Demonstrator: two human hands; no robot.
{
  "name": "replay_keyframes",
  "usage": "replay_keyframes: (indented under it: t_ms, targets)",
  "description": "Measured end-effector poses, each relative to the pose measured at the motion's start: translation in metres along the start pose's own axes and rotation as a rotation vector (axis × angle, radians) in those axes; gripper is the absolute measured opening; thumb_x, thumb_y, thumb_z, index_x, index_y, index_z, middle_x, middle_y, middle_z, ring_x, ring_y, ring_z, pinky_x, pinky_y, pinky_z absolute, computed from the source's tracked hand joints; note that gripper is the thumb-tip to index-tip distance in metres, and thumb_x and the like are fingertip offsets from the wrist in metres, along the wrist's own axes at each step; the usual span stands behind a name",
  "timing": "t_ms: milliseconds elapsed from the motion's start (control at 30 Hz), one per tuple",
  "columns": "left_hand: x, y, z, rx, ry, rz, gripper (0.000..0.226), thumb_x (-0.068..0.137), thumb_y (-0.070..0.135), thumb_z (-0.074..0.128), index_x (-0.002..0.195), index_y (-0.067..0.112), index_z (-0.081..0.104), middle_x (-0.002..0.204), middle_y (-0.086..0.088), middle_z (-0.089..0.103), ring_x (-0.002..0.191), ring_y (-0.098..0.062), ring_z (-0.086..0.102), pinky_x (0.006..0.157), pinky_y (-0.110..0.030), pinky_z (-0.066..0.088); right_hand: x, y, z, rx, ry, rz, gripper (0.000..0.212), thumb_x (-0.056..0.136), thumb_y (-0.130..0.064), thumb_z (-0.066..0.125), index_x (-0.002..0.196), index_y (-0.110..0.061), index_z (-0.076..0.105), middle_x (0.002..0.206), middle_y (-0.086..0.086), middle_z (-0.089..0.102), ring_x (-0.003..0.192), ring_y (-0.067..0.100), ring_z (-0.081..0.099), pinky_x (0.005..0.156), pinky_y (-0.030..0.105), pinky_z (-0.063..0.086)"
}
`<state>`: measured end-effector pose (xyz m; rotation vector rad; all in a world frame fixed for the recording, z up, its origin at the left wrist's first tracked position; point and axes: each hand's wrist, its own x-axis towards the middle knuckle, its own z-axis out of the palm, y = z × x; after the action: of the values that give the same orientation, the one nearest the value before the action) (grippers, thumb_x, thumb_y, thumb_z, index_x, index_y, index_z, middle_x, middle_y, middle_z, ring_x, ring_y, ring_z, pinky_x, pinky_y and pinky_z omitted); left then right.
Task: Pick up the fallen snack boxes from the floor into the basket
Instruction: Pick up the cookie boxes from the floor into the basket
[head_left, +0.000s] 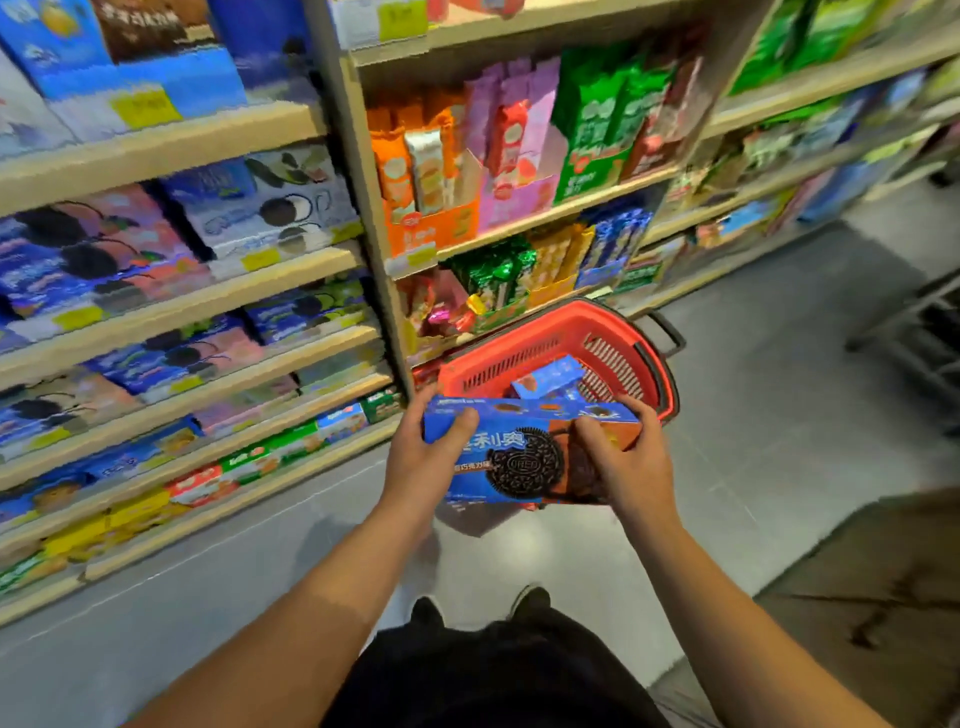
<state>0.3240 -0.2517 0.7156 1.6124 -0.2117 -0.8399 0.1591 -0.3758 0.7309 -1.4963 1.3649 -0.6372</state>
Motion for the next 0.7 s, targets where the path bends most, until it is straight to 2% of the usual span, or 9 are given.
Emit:
replay_keyframes:
  t_ms: [67,133,267,333,400,433,500,600,700]
  targets:
    - [0.001,0.001,0.023,0.008,-0.038,0.005,0.046,0.082,0.034,0.073,0.124,0.038,0.054,0.115,0.011,0.062,0.096,-0.008,0.066,0.087,-0.036,0.055,0.006,0.006,-0.018,0.009,0.049,0.012,0.044,0.081,-0.031,0.077,0.117,-0.029,0.052,0.094,-0.026,0.052,0.083,-0.003,0.055,0.081,0.022,0.038]
    - [0.004,0.001,0.044,0.019,-0.063,-0.008,0.045,0.084,0.03,0.07,0.125,0.038,0.053,0.115,0.014,0.06,0.096,-0.005,0.064,0.086,-0.032,0.054,0.015,0.012,-0.034,0.025,0.077,0.031,0.044,0.081,-0.031,0.077,0.116,-0.03,0.051,0.094,-0.026,0.053,0.085,-0.009,0.055,0.082,0.022,0.041]
    - [0.016,-0.004,0.088,0.1,-0.114,-0.013,0.045,0.073,0.049,0.074,0.113,0.056,0.054,0.117,0.016,0.061,0.105,-0.011,0.064,0.094,-0.041,0.052,0.043,0.029,-0.064,0.048,0.104,0.083,0.055,0.074,-0.041,0.08,0.12,-0.028,0.053,0.099,-0.022,0.058,0.093,0.008,0.061,0.088,0.029,0.048]
    - [0.021,-0.011,0.118,0.112,-0.146,-0.018,0.045,0.079,0.042,0.073,0.119,0.051,0.054,0.121,0.008,0.064,0.103,-0.012,0.066,0.089,-0.039,0.055,0.063,0.043,-0.085,0.067,0.115,0.107,0.061,0.065,-0.05,0.076,0.119,-0.029,0.055,0.103,-0.016,0.063,0.096,0.008,0.063,0.09,0.032,0.051]
    - [0.023,-0.017,0.153,0.137,-0.173,-0.023,0.048,0.083,0.038,0.07,0.127,0.044,0.052,0.125,0.008,0.061,0.104,-0.011,0.065,0.087,-0.034,0.056,0.09,0.059,-0.11,0.073,0.103,0.12,0.059,0.068,-0.047,0.078,0.12,-0.029,0.056,0.103,-0.016,0.063,0.094,0.004,0.063,0.091,0.033,0.051]
    - [0.023,-0.02,0.172,0.136,-0.172,-0.035,0.05,0.08,0.044,0.071,0.125,0.047,0.052,0.125,0.009,0.061,0.106,-0.012,0.065,0.089,-0.037,0.055,0.103,0.066,-0.125,0.067,0.088,0.128,0.057,0.072,-0.042,0.08,0.121,-0.029,0.056,0.102,-0.016,0.062,0.094,0.003,0.062,0.091,0.032,0.051]
    - [0.024,-0.028,0.207,0.125,-0.127,-0.071,0.051,0.07,0.053,0.073,0.118,0.053,0.054,0.124,0.009,0.062,0.108,-0.015,0.064,0.094,-0.044,0.052,0.129,0.074,-0.15,0.051,0.053,0.139,0.054,0.077,-0.037,0.079,0.124,-0.029,0.054,0.104,-0.013,0.063,0.092,0.002,0.061,0.086,0.029,0.05]
    - [0.02,-0.038,0.256,0.13,-0.028,-0.09,0.048,0.078,0.042,0.072,0.123,0.043,0.054,0.122,0.009,0.061,0.107,-0.011,0.062,0.094,-0.035,0.049,0.163,0.087,-0.184,0.009,-0.005,0.159,0.049,0.079,-0.035,0.078,0.121,-0.031,0.053,0.104,-0.009,0.062,0.09,0.005,0.061,0.078,0.022,0.044]
    - [0.024,-0.04,0.287,0.089,0.022,-0.149,0.061,0.071,0.049,0.073,0.128,0.042,0.053,0.125,0.011,0.055,0.108,-0.016,0.063,0.088,-0.044,0.054,0.197,0.092,-0.201,-0.028,-0.062,0.165,0.049,0.079,-0.035,0.078,0.121,-0.03,0.053,0.104,-0.005,0.063,0.089,0.011,0.062,0.076,0.023,0.043]
